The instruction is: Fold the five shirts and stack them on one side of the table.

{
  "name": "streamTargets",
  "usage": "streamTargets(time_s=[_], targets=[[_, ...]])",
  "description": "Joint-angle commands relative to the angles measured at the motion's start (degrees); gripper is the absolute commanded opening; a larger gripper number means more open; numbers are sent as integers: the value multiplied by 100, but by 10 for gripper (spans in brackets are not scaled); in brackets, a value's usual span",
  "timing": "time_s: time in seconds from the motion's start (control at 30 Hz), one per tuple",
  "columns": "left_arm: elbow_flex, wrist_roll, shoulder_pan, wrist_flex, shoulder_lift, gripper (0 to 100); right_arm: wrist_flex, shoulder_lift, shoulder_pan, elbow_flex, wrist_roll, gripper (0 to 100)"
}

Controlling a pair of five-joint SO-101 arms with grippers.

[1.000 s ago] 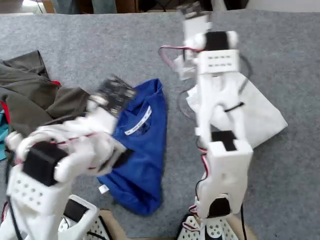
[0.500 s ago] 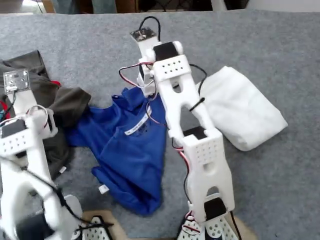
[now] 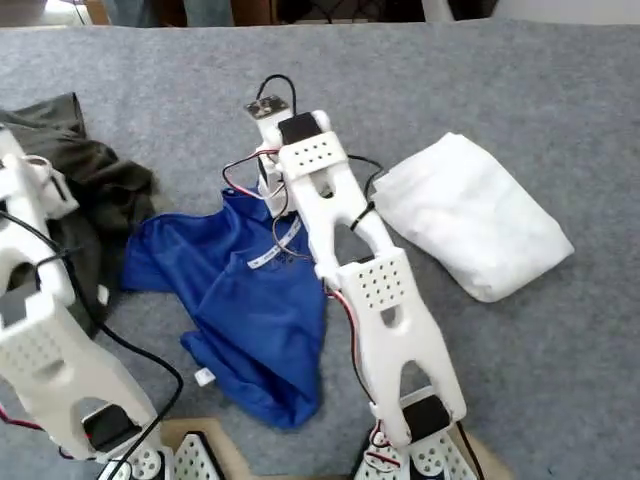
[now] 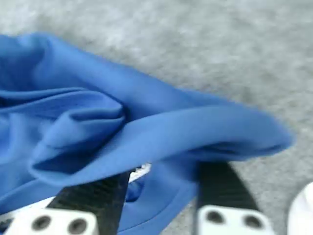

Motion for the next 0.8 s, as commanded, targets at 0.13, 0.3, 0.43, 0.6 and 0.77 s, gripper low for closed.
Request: streamTargets(time_s=[0.13, 0.3, 0.43, 0.6, 0.77], targets=[[-4277, 246, -954, 1020, 1785, 69, 422, -40, -18, -919, -97, 20], [-6466, 255, -1182, 1890, 2400, 36, 431, -40, 193, -1147, -79, 16], [-7644, 255, -1235, 2242, 2769, 39, 440, -84, 343, -1059, -79, 16], [-7952, 246, -1262, 2312, 3288, 40, 440, -804, 475, -470, 316, 16], [-7978, 273, -1393, 2629, 3552, 84, 440, -2114, 615, 725, 747, 16]])
